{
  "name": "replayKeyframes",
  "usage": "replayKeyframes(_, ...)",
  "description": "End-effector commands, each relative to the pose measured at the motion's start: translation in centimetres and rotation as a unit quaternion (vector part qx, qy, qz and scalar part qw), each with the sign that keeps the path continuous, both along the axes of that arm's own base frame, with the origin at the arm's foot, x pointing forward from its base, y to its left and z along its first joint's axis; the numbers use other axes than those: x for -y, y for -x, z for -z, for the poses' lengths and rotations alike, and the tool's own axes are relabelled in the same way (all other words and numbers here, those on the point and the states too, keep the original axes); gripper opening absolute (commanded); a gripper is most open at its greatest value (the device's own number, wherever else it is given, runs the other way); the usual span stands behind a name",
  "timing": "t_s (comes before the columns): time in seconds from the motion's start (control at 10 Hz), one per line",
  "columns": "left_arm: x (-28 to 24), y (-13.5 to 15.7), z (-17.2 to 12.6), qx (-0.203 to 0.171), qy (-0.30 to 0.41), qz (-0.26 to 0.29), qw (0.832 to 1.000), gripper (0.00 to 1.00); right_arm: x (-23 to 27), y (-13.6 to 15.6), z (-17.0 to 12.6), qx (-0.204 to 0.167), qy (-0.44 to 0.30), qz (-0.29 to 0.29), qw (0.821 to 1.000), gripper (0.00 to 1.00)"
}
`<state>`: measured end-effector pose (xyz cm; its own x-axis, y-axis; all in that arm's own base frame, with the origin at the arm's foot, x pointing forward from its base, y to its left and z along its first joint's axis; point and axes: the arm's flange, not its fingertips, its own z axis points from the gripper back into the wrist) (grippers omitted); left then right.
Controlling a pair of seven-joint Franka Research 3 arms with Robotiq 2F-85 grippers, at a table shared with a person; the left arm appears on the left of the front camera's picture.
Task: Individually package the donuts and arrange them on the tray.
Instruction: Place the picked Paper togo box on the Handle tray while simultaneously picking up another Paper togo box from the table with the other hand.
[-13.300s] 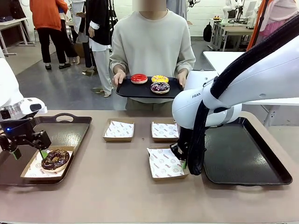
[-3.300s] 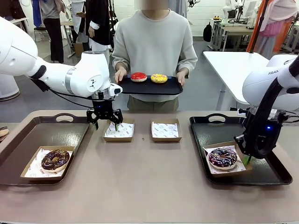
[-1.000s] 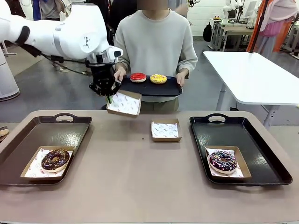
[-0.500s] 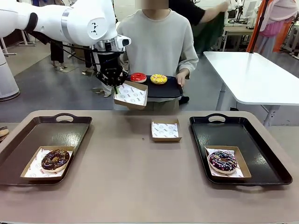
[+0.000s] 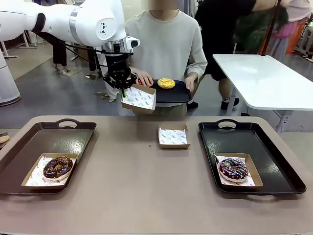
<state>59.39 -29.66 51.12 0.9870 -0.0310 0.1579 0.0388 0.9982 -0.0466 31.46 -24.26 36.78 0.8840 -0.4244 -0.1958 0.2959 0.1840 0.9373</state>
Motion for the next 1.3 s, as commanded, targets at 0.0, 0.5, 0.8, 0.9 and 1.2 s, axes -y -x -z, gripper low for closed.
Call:
replayKeyframes(0.0,-0.42,0.72,0.04,0.002,0.001,0.003,1.0,0.0,0.17,0.1,-0.37,0.004,-0.007,-0.004,1.0,1.0)
replayKeyframes(0.5,-0.42,0.72,0.04,0.002,0.001,0.003,1.0,0.0,0.17,0.1,-0.37,0.004,-0.007,-0.004,1.0,1.0)
replayKeyframes(0.8,-0.42,0.72,0.04,0.002,0.001,0.003,1.0,0.0,0.17,0.1,-0.37,0.004,-0.007,-0.004,1.0,1.0)
replayKeyframes(0.9,-0.42,0.72,0.04,0.002,0.001,0.003,1.0,0.0,0.17,0.1,-0.37,0.004,-0.007,-0.004,1.0,1.0)
replayKeyframes(1.2,-0.42,0.72,0.04,0.002,0.001,0.003,1.0,0.0,0.17,0.1,-0.37,0.004,-0.007,-0.004,1.0,1.0)
